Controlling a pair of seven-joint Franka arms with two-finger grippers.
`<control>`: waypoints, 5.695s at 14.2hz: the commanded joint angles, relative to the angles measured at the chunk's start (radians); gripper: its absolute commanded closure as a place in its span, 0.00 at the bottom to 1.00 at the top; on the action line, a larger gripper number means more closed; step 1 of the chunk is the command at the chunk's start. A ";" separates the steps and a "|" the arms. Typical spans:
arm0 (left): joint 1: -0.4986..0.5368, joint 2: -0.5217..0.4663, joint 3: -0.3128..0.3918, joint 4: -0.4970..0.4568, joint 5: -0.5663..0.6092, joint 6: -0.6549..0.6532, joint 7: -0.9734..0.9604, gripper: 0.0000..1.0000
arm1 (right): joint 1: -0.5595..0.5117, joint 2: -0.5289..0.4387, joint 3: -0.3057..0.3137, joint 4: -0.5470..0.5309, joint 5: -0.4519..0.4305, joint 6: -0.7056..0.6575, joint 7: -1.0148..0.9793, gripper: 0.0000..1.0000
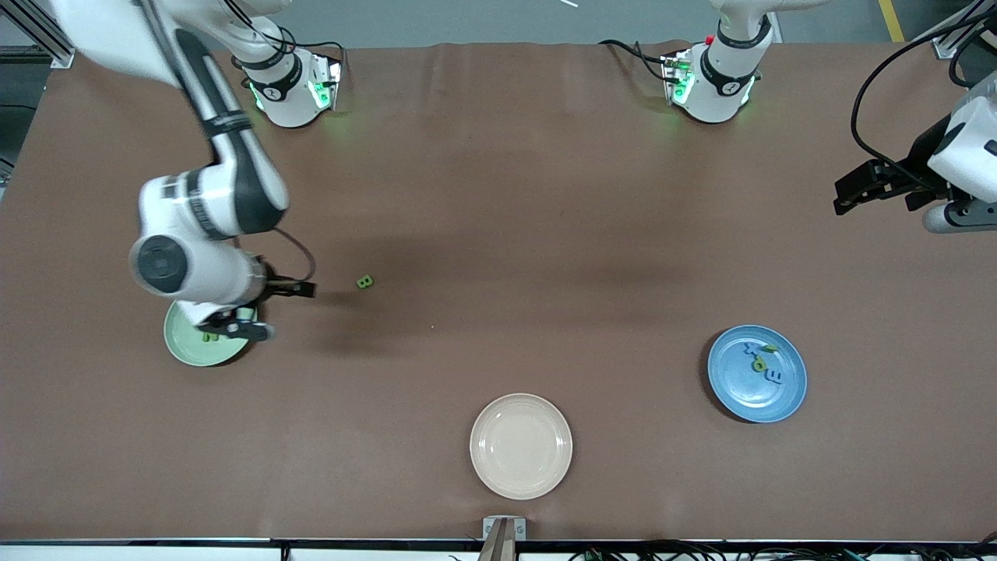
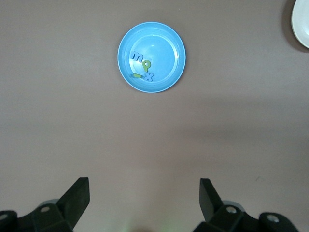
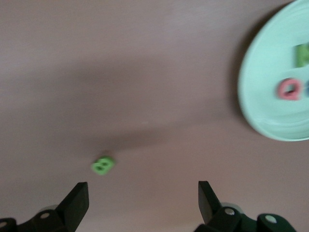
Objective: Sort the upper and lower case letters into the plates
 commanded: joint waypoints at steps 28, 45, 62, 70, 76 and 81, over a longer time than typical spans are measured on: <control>0.001 -0.034 -0.008 -0.037 -0.006 0.054 0.014 0.00 | 0.127 0.097 -0.011 -0.342 -0.002 0.596 -0.563 0.35; 0.000 -0.031 -0.008 -0.037 -0.006 0.057 0.006 0.00 | -0.296 -0.017 -0.020 -0.124 -0.016 0.142 -0.977 0.80; 0.000 -0.036 -0.007 -0.029 -0.008 0.045 -0.005 0.00 | -0.375 0.168 -0.019 0.057 -0.013 0.241 -1.067 0.00; 0.001 -0.036 0.001 -0.027 -0.006 0.036 -0.005 0.00 | -0.334 -0.240 -0.011 0.059 -0.002 -0.232 -0.567 0.00; 0.009 -0.031 0.003 -0.026 -0.008 0.046 -0.003 0.00 | -0.333 -0.393 -0.012 0.117 -0.004 -0.278 -0.447 0.00; 0.011 -0.030 0.003 -0.029 -0.008 0.045 -0.001 0.00 | -0.360 -0.362 -0.019 0.295 -0.002 -0.410 -0.454 0.00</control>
